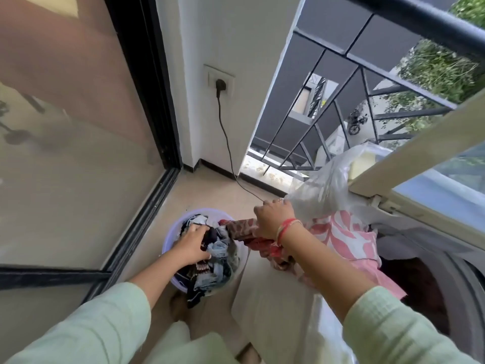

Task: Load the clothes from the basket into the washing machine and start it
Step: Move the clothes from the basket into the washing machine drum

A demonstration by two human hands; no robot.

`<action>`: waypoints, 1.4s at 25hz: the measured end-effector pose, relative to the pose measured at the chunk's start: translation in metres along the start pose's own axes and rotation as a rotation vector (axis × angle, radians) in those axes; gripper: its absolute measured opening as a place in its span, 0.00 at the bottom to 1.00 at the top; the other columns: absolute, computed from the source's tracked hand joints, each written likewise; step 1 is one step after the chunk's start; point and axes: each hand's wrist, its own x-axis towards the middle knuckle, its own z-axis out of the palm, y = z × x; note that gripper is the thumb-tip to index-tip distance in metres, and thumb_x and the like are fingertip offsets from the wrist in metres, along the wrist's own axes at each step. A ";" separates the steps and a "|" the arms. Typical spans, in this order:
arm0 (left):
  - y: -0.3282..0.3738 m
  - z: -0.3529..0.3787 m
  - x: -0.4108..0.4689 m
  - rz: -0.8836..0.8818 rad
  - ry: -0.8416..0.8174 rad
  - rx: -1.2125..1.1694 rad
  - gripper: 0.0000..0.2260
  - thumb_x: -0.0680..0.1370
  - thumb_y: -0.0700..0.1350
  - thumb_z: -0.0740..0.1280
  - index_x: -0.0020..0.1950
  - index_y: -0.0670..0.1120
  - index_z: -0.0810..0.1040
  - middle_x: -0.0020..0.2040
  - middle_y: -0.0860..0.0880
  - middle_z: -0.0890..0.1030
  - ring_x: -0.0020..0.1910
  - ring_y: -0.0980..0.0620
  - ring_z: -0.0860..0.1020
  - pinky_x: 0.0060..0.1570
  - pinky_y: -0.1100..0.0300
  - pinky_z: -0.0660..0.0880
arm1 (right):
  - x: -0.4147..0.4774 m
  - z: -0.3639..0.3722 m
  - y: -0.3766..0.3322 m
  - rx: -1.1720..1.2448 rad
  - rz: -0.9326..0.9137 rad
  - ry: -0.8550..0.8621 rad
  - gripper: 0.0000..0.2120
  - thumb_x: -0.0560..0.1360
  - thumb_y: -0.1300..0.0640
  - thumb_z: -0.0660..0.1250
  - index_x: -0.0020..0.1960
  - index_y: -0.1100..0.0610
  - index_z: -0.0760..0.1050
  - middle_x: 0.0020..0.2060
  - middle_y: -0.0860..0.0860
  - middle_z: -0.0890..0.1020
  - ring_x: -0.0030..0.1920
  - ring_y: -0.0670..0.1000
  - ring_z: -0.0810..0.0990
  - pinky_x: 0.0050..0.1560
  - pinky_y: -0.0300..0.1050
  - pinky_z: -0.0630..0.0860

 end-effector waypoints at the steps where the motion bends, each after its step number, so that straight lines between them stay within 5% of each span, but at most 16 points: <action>1: -0.002 -0.002 0.003 0.019 0.002 0.001 0.34 0.72 0.50 0.72 0.73 0.51 0.58 0.71 0.45 0.60 0.65 0.44 0.68 0.58 0.52 0.71 | 0.013 -0.002 -0.006 0.069 0.007 0.086 0.19 0.76 0.46 0.61 0.62 0.55 0.72 0.57 0.54 0.76 0.58 0.57 0.75 0.60 0.53 0.70; 4: -0.034 -0.015 0.034 0.036 -0.003 0.009 0.32 0.74 0.50 0.69 0.74 0.52 0.58 0.72 0.47 0.60 0.67 0.45 0.67 0.58 0.53 0.70 | 0.086 0.007 -0.042 0.258 0.043 0.091 0.20 0.77 0.48 0.61 0.65 0.57 0.69 0.60 0.57 0.75 0.59 0.59 0.74 0.58 0.53 0.72; 13: -0.108 0.022 0.162 0.088 -0.078 0.239 0.27 0.77 0.50 0.64 0.73 0.50 0.57 0.71 0.46 0.60 0.68 0.42 0.63 0.61 0.46 0.68 | 0.226 0.178 -0.072 0.156 0.227 -0.194 0.23 0.77 0.53 0.54 0.70 0.60 0.62 0.66 0.59 0.69 0.67 0.60 0.67 0.72 0.58 0.57; 17: -0.106 0.053 0.219 0.140 -0.046 0.313 0.25 0.77 0.45 0.62 0.73 0.49 0.59 0.72 0.45 0.61 0.70 0.43 0.61 0.66 0.46 0.62 | 0.267 0.233 -0.080 0.051 0.246 -0.273 0.26 0.79 0.55 0.50 0.75 0.63 0.51 0.72 0.62 0.61 0.73 0.63 0.58 0.74 0.61 0.50; 22: -0.095 0.067 0.309 0.171 0.148 0.494 0.25 0.75 0.39 0.59 0.72 0.50 0.60 0.70 0.45 0.64 0.71 0.43 0.59 0.68 0.41 0.55 | 0.307 0.266 -0.084 0.298 0.404 -0.510 0.28 0.80 0.59 0.52 0.77 0.57 0.45 0.69 0.64 0.66 0.66 0.65 0.69 0.62 0.61 0.69; 25: -0.071 0.081 0.357 0.294 -0.024 0.673 0.33 0.78 0.40 0.59 0.76 0.59 0.45 0.75 0.43 0.55 0.73 0.38 0.56 0.66 0.35 0.56 | 0.301 0.276 -0.084 0.468 0.476 -0.410 0.22 0.79 0.61 0.54 0.73 0.63 0.60 0.65 0.57 0.74 0.63 0.58 0.75 0.58 0.51 0.73; 28: -0.071 0.090 0.374 0.386 -0.121 0.792 0.30 0.80 0.39 0.53 0.76 0.61 0.45 0.65 0.41 0.70 0.59 0.38 0.74 0.52 0.48 0.71 | 0.282 0.264 -0.092 0.576 0.460 -0.342 0.14 0.78 0.59 0.57 0.61 0.58 0.74 0.59 0.55 0.79 0.59 0.56 0.78 0.58 0.49 0.73; 31: -0.082 0.079 0.376 0.456 -0.102 0.858 0.30 0.79 0.36 0.53 0.76 0.58 0.48 0.57 0.41 0.76 0.53 0.40 0.78 0.45 0.52 0.73 | 0.265 0.240 -0.100 0.673 0.486 -0.313 0.13 0.76 0.61 0.57 0.58 0.60 0.75 0.55 0.57 0.80 0.59 0.57 0.77 0.61 0.48 0.70; 35: -0.094 0.071 0.379 0.368 -0.106 0.861 0.28 0.78 0.35 0.55 0.74 0.54 0.54 0.54 0.42 0.77 0.51 0.41 0.78 0.42 0.53 0.72 | 0.220 0.202 -0.110 0.661 0.446 -0.221 0.11 0.76 0.61 0.56 0.55 0.55 0.73 0.51 0.54 0.80 0.52 0.57 0.80 0.40 0.43 0.67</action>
